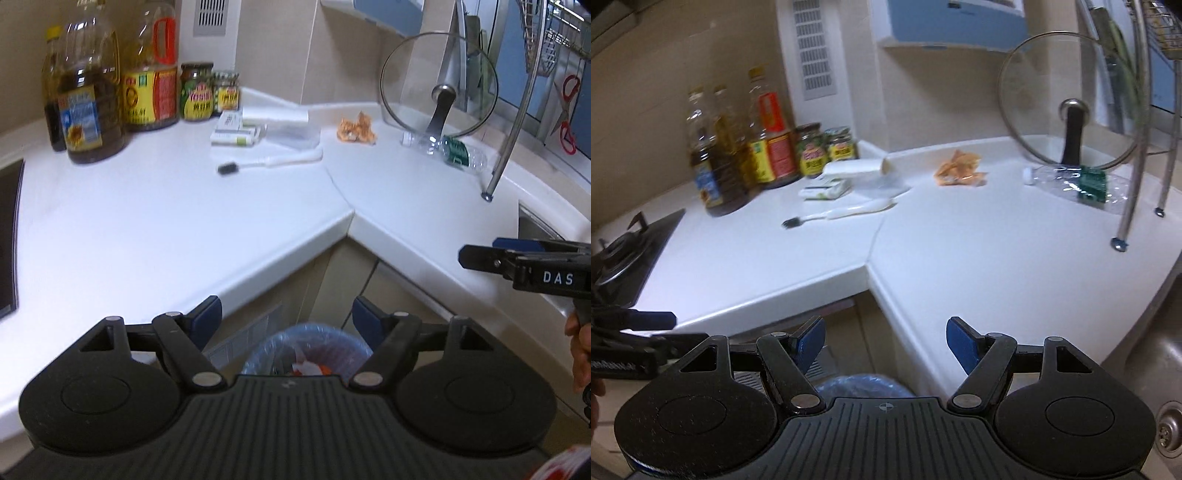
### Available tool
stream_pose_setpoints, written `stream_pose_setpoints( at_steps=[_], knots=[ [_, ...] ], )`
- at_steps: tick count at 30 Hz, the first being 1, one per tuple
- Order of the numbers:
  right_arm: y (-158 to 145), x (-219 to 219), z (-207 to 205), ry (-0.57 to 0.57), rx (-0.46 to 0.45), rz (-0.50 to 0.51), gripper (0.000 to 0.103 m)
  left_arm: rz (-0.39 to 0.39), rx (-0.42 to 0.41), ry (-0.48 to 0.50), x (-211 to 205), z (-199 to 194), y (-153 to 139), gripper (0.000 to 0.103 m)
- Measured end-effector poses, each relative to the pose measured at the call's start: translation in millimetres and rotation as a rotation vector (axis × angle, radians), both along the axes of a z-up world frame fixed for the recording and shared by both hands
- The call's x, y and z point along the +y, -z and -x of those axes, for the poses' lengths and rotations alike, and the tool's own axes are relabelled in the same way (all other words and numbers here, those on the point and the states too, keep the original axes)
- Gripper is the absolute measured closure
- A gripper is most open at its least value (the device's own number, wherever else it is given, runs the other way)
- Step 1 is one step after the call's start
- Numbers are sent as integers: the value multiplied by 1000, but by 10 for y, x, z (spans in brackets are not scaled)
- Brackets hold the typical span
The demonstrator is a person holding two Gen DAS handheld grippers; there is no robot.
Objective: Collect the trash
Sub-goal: 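Raise both open tools back up to the counter, then grasp the clear water bottle by its green label with the right gripper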
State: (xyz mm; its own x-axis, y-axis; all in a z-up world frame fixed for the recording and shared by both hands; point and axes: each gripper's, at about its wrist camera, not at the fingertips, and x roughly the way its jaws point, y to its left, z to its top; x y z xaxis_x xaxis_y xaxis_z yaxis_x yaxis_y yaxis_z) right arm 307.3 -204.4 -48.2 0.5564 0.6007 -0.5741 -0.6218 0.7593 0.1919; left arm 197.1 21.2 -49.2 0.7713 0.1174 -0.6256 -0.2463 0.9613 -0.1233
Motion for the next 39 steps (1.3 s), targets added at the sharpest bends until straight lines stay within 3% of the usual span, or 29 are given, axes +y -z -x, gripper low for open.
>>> stream_pose_setpoints(
  at_steps=[11,18,32,39],
  knots=[
    [-124,-250,-187,120,-37,4,31,-47,-20,79,35,-326,-146,25],
    [-123,-299,-654,145,-90,61,31,-61,-24,90,-28,-774,-158,25],
    [247,4,-2465,57,-363,523,31,-68,-15,16,-49,-1836,-245,23],
    [552,205,-2975,6,-487,806,31,-22,-28,68,-62,-2244,-205,23]
  ],
)
